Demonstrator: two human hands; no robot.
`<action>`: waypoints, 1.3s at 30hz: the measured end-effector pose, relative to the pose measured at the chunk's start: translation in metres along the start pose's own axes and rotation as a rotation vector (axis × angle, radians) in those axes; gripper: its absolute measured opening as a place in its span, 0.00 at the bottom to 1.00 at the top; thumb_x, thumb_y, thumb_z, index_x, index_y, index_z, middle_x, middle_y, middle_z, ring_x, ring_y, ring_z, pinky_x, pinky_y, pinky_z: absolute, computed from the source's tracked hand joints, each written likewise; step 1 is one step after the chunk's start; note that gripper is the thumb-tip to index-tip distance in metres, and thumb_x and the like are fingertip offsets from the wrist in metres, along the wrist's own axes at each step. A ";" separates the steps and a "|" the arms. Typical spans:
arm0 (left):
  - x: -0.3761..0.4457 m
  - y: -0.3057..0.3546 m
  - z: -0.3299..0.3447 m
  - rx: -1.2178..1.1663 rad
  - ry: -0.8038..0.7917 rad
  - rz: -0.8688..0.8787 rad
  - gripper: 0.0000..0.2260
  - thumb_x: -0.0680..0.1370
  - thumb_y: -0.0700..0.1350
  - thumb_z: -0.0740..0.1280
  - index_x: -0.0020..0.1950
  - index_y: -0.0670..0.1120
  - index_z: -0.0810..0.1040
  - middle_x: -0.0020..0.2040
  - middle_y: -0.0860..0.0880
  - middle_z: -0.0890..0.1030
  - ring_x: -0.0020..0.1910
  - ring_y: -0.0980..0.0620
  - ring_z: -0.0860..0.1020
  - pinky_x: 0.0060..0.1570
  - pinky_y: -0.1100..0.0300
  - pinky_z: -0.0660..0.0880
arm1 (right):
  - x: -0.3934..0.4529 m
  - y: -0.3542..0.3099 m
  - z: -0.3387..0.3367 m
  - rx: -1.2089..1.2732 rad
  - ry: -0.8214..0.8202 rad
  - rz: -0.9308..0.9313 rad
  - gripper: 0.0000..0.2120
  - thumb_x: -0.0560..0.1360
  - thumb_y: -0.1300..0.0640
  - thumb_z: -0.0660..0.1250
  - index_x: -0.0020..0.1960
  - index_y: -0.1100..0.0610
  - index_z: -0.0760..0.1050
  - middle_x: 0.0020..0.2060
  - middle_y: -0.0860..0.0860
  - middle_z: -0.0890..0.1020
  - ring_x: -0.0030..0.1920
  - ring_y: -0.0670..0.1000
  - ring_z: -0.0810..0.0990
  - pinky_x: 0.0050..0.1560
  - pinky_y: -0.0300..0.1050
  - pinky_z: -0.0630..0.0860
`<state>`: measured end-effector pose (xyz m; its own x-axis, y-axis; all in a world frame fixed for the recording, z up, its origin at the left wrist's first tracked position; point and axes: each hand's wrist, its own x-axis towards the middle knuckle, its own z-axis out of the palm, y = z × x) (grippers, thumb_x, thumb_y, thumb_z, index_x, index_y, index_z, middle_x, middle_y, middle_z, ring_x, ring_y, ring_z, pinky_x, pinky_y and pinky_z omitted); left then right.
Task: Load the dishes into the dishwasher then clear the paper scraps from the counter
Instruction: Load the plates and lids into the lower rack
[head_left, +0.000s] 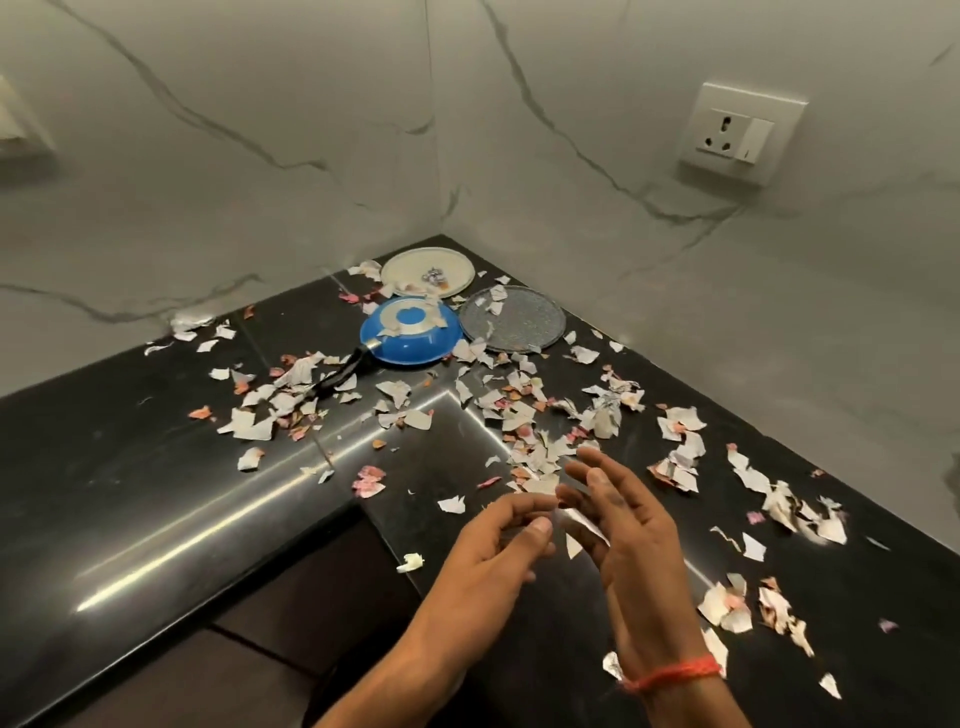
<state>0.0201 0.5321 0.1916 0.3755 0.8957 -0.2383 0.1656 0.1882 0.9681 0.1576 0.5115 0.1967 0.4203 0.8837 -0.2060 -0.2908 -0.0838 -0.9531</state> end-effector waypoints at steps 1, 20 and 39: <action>0.000 -0.002 -0.002 -0.001 0.016 -0.005 0.11 0.85 0.47 0.63 0.62 0.59 0.80 0.56 0.59 0.84 0.56 0.60 0.83 0.51 0.62 0.77 | 0.001 0.001 0.002 0.002 -0.010 0.009 0.12 0.80 0.54 0.65 0.61 0.50 0.81 0.56 0.48 0.85 0.58 0.51 0.83 0.60 0.53 0.79; 0.169 0.006 -0.075 -0.016 -0.012 -0.030 0.10 0.85 0.49 0.62 0.63 0.60 0.79 0.55 0.60 0.83 0.54 0.63 0.82 0.52 0.61 0.78 | 0.116 -0.021 0.043 -0.205 -0.039 -0.018 0.18 0.76 0.47 0.66 0.65 0.45 0.77 0.58 0.43 0.84 0.58 0.44 0.82 0.62 0.51 0.78; 0.488 0.009 -0.118 0.945 -0.124 -0.015 0.27 0.80 0.51 0.65 0.78 0.46 0.64 0.71 0.40 0.74 0.68 0.40 0.74 0.62 0.52 0.73 | 0.248 0.015 0.079 -0.535 -0.148 0.134 0.20 0.80 0.45 0.64 0.72 0.41 0.70 0.65 0.46 0.78 0.63 0.43 0.78 0.63 0.47 0.77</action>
<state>0.0968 1.0184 0.0937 0.4520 0.8366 -0.3095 0.8197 -0.2526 0.5141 0.1897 0.7651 0.1487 0.2736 0.9011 -0.3365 0.1581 -0.3873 -0.9083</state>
